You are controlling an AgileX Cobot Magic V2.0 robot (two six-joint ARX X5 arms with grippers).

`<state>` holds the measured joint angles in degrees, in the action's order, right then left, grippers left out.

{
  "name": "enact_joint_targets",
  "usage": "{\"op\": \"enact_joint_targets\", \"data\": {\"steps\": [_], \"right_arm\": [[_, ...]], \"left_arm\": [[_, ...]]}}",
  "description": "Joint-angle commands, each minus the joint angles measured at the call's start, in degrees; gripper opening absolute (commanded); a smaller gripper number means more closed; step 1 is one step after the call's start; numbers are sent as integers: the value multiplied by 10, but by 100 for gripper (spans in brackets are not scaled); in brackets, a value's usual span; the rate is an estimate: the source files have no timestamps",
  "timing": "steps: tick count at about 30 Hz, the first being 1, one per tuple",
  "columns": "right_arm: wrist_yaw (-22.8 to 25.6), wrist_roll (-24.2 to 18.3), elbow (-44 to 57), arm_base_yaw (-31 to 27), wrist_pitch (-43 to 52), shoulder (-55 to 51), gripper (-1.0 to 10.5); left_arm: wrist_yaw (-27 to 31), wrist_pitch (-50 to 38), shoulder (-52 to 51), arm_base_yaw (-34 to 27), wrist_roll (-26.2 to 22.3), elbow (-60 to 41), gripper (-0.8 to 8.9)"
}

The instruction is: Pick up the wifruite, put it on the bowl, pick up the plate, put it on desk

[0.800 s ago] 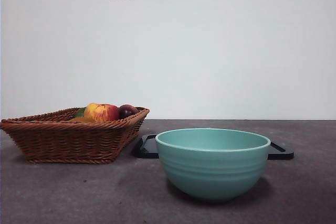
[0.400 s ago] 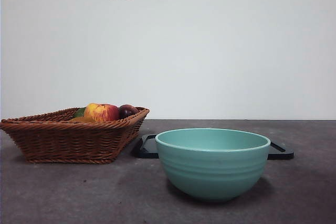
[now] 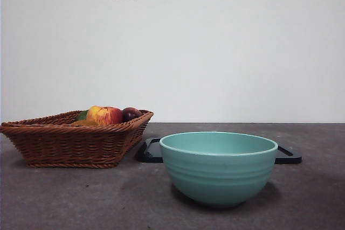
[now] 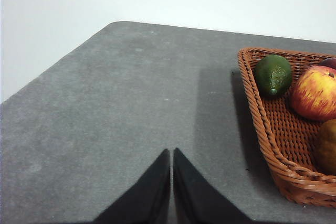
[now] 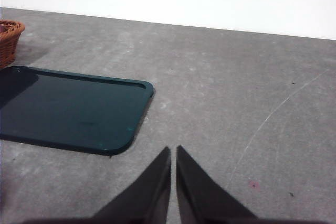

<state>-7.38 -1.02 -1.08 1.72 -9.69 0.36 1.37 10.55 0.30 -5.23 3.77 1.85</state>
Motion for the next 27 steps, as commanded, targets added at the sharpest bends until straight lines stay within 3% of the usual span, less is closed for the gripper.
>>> {"op": "enact_joint_targets", "data": {"steps": [1, 27], "right_arm": [[0, 10, 5, 0, 1, -2, 9], [-1, 10, 4, 0, 7, -2, 9]], "left_arm": [[2, 3, -1, -2, 0, -12, 7], [2, 3, -1, -2, 0, -12, 7]]}}
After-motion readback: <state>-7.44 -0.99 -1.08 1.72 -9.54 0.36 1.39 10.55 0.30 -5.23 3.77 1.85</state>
